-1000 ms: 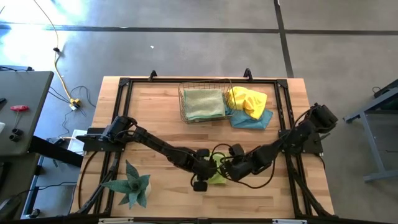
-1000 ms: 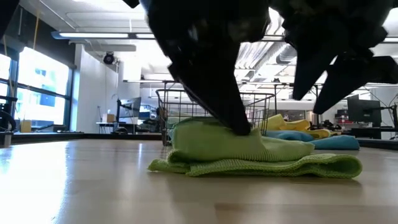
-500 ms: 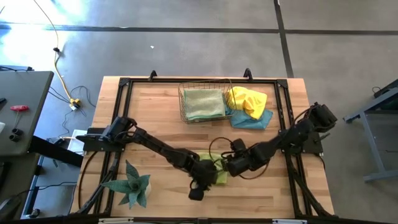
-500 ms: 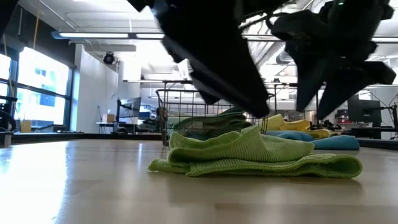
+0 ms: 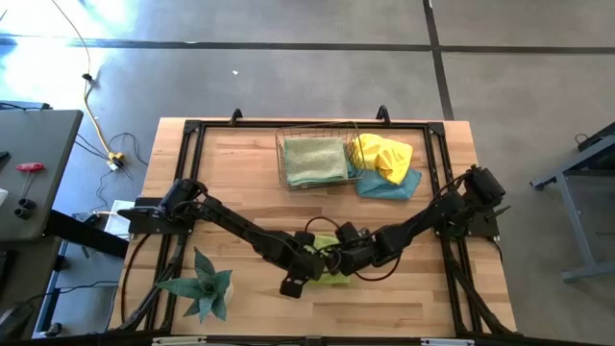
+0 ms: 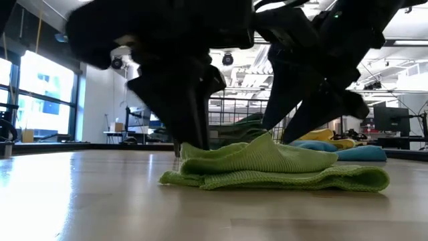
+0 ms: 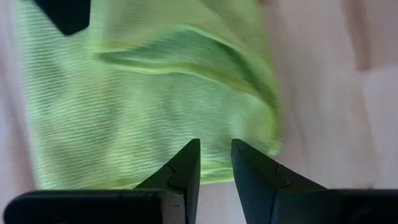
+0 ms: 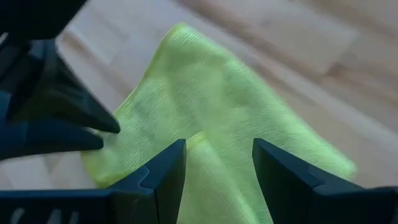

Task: Fold microfiber towels
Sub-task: Fold the green towel, then stack the green towel on top of the stacked towels into the wire basket

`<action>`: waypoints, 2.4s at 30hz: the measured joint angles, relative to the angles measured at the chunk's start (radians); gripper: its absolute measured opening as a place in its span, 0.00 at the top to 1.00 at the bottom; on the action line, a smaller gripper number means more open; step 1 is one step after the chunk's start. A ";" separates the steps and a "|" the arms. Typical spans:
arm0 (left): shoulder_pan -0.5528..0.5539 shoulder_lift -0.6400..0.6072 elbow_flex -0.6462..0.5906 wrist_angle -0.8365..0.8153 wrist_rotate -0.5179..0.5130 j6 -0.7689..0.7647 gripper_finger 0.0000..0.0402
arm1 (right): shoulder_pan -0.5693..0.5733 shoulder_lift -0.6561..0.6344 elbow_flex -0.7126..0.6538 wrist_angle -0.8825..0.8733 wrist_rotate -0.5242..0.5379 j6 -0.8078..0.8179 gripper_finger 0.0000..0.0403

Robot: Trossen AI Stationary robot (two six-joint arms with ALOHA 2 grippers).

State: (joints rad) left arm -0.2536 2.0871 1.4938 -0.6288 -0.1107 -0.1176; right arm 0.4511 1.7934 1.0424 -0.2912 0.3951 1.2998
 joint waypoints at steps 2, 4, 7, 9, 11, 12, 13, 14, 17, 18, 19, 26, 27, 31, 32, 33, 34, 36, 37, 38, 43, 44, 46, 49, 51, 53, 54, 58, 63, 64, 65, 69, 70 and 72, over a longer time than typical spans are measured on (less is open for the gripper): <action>0.000 0.000 -0.023 0.031 0.027 0.036 0.80 | 0.000 0.014 0.000 0.022 -0.003 -0.031 0.56; 0.004 0.000 -0.045 0.033 0.024 0.058 0.80 | -0.001 0.023 0.000 0.029 0.010 -0.065 0.56; 0.009 0.000 -0.071 0.037 0.019 0.080 0.80 | -0.007 0.033 0.004 0.064 0.031 -0.129 0.56; 0.013 -0.002 -0.083 0.052 0.016 0.081 0.80 | -0.014 0.046 0.004 0.078 0.012 -0.155 0.56; 0.016 -0.003 -0.091 0.059 0.016 0.079 0.80 | -0.019 0.066 0.005 0.122 -0.033 -0.160 0.56; 0.018 -0.004 -0.091 0.059 0.022 0.077 0.80 | -0.018 0.074 0.005 0.128 -0.054 -0.166 0.56; 0.019 -0.004 -0.091 0.057 0.028 0.073 0.80 | -0.018 0.083 0.004 0.135 -0.077 -0.177 0.56; 0.019 -0.004 -0.091 0.057 0.032 0.069 0.80 | -0.019 0.094 0.003 0.150 -0.101 -0.181 0.56; 0.019 -0.003 -0.091 0.056 0.040 0.069 0.80 | -0.019 0.094 0.003 0.162 -0.181 -0.183 0.56; 0.019 -0.003 -0.091 0.054 0.040 0.069 0.80 | -0.015 0.094 0.003 0.161 -0.216 -0.180 0.56; 0.019 -0.003 -0.091 0.054 0.042 0.070 0.80 | -0.008 0.091 0.003 0.160 -0.254 -0.176 0.56; 0.020 -0.003 -0.092 0.047 0.044 0.071 0.80 | 0.062 0.046 0.013 0.172 -0.520 -0.136 0.56; 0.021 -0.003 -0.092 0.049 0.047 0.069 0.80 | 0.074 0.040 0.013 0.174 -0.534 -0.130 0.56; 0.024 -0.003 -0.092 0.050 0.062 0.056 0.80 | 0.114 0.010 0.012 0.150 -0.527 -0.127 0.56; 0.024 -0.005 -0.092 0.050 0.067 0.049 0.80 | 0.123 0.002 0.012 0.138 -0.519 -0.117 0.56; 0.024 -0.008 -0.093 0.049 0.073 0.043 0.80 | 0.131 -0.008 0.013 0.130 -0.499 -0.099 0.56; 0.023 -0.012 -0.092 0.048 0.081 0.042 0.80 | 0.145 -0.021 0.013 0.090 -0.466 -0.077 0.56; 0.016 -0.026 -0.088 0.038 0.084 0.042 0.80 | 0.172 -0.045 0.013 0.027 -0.389 -0.009 0.56; 0.013 -0.038 -0.084 0.039 0.084 0.042 0.80 | 0.187 -0.060 0.013 -0.009 -0.348 0.042 0.56; 0.011 -0.046 -0.076 0.044 0.085 0.042 0.80 | 0.207 -0.079 0.013 -0.040 -0.319 0.087 0.56; 0.007 -0.068 -0.070 0.083 0.088 0.058 0.80 | 0.309 -0.209 0.004 -0.191 -0.226 0.173 0.56; 0.008 -0.068 -0.070 0.088 0.088 0.058 0.80 | 0.324 -0.233 0.000 -0.230 -0.200 0.198 0.56; 0.012 -0.068 -0.070 0.127 0.088 0.064 0.80 | 0.349 -0.278 -0.032 -0.276 -0.131 0.263 0.56; 0.024 -0.064 -0.072 0.184 0.088 0.068 0.80 | 0.346 -0.314 -0.151 -0.173 -0.007 0.402 0.56; 0.038 -0.063 -0.075 0.210 0.087 0.061 0.80 | 0.333 -0.316 -0.259 0.014 0.058 0.486 0.56; 0.056 -0.064 -0.087 0.239 0.084 0.048 0.80 | 0.316 -0.291 -0.361 0.250 0.116 0.555 0.56; 0.066 -0.064 -0.098 0.243 0.084 0.039 0.80 | 0.309 -0.279 -0.403 0.346 0.136 0.575 0.56; 0.093 -0.063 -0.151 0.238 0.106 -0.007 0.80 | 0.272 -0.224 -0.487 0.580 0.159 0.590 0.56; 0.094 -0.063 -0.197 0.262 0.133 -0.056 0.80 | 0.229 -0.174 -0.485 0.600 0.123 0.657 0.55; 0.093 -0.063 -0.198 0.263 0.133 -0.062 0.80 | 0.220 -0.164 -0.479 0.602 0.090 0.658 0.54; 0.091 -0.063 -0.198 0.263 0.133 -0.063 0.80 | 0.214 -0.161 -0.478 0.597 0.064 0.661 0.53; 0.088 -0.063 -0.198 0.273 0.133 -0.071 0.80 | 0.196 -0.133 -0.440 0.574 0.030 0.670 0.46; 0.087 -0.063 -0.198 0.278 0.133 -0.073 0.80 | 0.191 -0.124 -0.428 0.563 0.029 0.677 0.44; 0.088 -0.063 -0.198 0.288 0.132 -0.086 0.80 | 0.177 -0.100 -0.408 0.538 0.019 0.701 0.41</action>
State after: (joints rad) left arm -0.1661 2.0243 1.2956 -0.3410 0.0217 -0.2031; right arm 0.6285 1.6937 0.6347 0.2471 0.4142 2.0010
